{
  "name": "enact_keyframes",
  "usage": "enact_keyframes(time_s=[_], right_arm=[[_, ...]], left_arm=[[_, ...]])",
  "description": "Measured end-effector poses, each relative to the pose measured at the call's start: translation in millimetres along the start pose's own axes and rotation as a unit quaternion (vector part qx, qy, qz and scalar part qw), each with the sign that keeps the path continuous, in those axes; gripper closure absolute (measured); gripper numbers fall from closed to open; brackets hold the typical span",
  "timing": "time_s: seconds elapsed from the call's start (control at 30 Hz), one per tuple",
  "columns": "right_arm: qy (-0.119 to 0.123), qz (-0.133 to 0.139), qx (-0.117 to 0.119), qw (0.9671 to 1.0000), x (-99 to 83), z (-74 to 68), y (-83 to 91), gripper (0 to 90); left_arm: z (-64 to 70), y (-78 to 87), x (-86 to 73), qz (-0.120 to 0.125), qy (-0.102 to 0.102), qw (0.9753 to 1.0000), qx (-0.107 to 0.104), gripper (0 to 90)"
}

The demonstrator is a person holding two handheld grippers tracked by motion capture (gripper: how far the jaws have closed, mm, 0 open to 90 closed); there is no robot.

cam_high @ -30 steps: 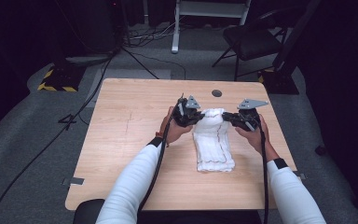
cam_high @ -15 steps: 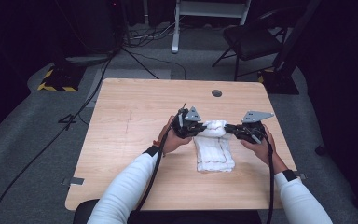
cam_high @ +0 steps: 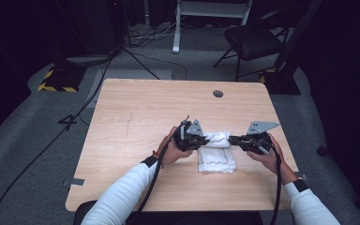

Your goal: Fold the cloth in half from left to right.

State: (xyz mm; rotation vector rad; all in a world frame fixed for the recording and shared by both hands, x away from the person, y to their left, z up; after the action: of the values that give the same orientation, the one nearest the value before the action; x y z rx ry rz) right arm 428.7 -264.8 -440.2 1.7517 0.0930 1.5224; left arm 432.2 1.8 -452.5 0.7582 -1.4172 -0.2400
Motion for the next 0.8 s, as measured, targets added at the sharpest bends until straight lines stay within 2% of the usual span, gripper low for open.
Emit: enact_keyframes(time_s=[0.1,0.23,0.37,0.6,0.8], right_arm=[[0.003,-0.004,0.006,1.0,-4.8,-5.4,0.8,83.6],[0.007,-0.01,0.014,0.9998,-9.9,-11.1,3.4,83.5],[0.004,-0.018,0.02,0.9996,-15.5,-15.3,3.9,83.4],[0.005,-0.032,0.026,0.9991,-27.2,-21.5,4.0,83.5],[0.006,-0.038,0.028,0.9989,-35.4,-26.5,7.5,83.7]], left_arm=[[6.6,1.8,-2.0,-0.006,-0.008,0.9999,-0.007,84.3],[12.6,2.3,-7.1,-0.007,-0.01,0.9998,-0.012,84.2],[18.0,-0.5,-12.5,-0.019,-0.013,0.9996,-0.014,84.1],[30.2,-3.4,-17.8,-0.035,-0.028,0.9987,-0.025,83.6],[38.0,-2.7,-20.2,-0.04,-0.036,0.9981,-0.029,83.1]])
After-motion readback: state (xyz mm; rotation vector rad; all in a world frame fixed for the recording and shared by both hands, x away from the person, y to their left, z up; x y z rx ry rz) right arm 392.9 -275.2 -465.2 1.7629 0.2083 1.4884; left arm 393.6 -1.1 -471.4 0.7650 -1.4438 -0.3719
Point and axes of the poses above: each handheld gripper's, and its own axes: y roughly backward along the jaws, x roughly out of its top, z roughly to its right, the point moved 1 cm from there along -y, roughly forward along the jaws, and after that the axes turned 1 degree about z, right-handed, at the moved point
